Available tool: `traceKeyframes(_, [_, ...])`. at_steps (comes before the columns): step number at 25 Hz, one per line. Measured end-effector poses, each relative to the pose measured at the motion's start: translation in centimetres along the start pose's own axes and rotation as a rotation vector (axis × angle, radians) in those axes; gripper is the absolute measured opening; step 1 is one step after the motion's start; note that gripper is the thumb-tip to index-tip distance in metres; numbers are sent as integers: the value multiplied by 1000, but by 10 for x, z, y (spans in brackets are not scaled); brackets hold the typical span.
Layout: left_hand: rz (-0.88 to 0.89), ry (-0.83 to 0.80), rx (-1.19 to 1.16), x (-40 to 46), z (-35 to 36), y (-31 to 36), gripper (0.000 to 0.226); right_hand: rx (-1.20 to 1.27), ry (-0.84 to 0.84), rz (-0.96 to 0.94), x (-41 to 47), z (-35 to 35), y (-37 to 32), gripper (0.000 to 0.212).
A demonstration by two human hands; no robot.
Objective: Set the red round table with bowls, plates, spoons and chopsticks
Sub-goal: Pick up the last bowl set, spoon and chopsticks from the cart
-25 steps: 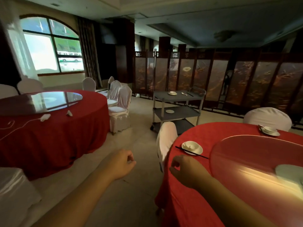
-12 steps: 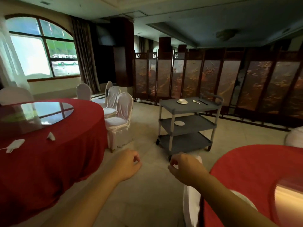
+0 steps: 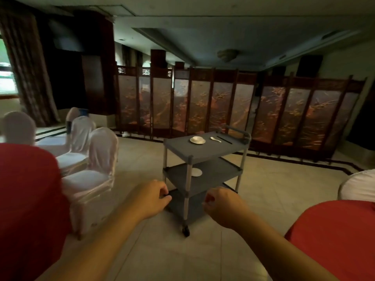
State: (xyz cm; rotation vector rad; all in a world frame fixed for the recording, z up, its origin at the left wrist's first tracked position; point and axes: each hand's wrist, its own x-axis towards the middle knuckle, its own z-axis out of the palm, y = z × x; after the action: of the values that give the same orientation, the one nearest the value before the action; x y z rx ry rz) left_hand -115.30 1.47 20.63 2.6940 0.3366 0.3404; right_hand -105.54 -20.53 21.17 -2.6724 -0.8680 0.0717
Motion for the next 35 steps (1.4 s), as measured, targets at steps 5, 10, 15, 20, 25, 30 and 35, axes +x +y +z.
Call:
traceKeyframes(5, [66,-75,29,194,-4,-31,13,-7,77,133,145,-18,24,7])
traceKeyframes(10, [111,-144,7,352,42,-34,13,-17,133,191,283,-15,90,11])
traceKeyframes(15, [88,-178,39,523,108,-30,16,-24,142,184,443,-7,185,12])
traceKeyframes(20, [-3,-191,-62,693,152,-16,14,-27,84,150,599,-34,268,10])
traceKeyframes(25, [-105,-202,-88,817,203,-38,16,-11,-10,144,733,-34,323,13])
traceKeyframes(30, [-222,-169,-148,954,275,-88,13,-45,-104,158,861,-1,382,17])
traceKeyframes(35, [-366,-183,-188,1069,338,-145,16,-58,-198,200,998,27,424,18])
